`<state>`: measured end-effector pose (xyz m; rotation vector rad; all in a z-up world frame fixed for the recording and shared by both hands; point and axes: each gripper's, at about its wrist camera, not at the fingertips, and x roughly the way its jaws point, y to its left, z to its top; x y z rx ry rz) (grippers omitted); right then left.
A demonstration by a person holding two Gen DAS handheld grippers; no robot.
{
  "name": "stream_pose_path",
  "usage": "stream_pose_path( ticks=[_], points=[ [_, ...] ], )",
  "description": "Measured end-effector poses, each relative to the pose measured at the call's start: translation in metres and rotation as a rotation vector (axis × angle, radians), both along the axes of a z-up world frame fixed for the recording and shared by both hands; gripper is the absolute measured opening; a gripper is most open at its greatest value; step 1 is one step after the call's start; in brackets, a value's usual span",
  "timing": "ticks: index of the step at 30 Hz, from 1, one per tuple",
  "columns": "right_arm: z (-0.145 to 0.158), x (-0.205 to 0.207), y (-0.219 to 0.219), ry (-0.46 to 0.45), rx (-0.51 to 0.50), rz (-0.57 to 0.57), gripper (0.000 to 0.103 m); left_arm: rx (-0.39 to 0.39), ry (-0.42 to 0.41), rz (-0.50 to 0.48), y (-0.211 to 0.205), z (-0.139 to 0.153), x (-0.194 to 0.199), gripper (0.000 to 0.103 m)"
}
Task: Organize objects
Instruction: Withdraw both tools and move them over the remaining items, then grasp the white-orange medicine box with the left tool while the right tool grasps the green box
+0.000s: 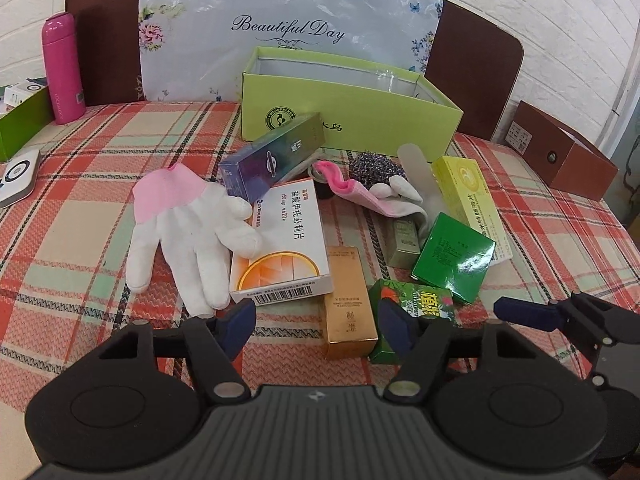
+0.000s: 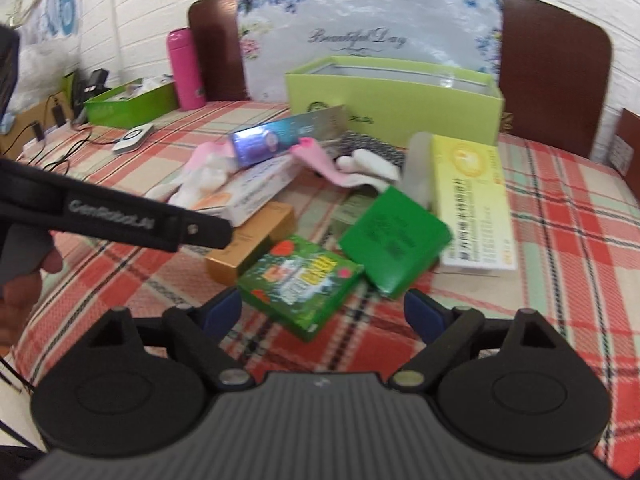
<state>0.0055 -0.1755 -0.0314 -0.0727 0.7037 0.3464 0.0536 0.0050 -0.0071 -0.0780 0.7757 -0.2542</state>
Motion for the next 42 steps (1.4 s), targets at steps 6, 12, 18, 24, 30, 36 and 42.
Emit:
stream_pose_path(
  ticks=[6, 12, 18, 24, 30, 36, 42],
  points=[
    [-0.012, 0.021, 0.01, -0.011, 0.029, 0.054, 0.088, 0.011, 0.012, 0.046, 0.004, -0.005, 0.029, 0.071],
    [-0.014, 0.02, -0.006, 0.084, 0.082, 0.028, 0.069, 0.006, 0.031, 0.067, 0.001, -0.014, 0.059, 0.071],
    [-0.008, 0.004, -0.026, 0.138, 0.097, -0.022, 0.063, -0.028, 0.049, 0.018, 0.002, -0.016, 0.055, 0.07],
    [-0.001, 0.007, -0.036, 0.105, 0.035, -0.062, 0.062, -0.038, 0.072, -0.022, 0.023, -0.019, 0.017, 0.073],
    [0.003, 0.016, -0.027, 0.072, 0.011, 0.005, 0.064, -0.055, 0.121, 0.069, 0.036, -0.027, 0.032, 0.08],
    [0.001, 0.032, -0.021, 0.072, 0.005, 0.035, 0.064, 0.029, 0.083, 0.008, 0.024, -0.029, 0.042, 0.074],
    [0.0, 0.028, -0.009, 0.048, -0.061, 0.156, 0.078, 0.135, 0.06, -0.1, 0.013, -0.033, 0.033, 0.075]
  ],
)
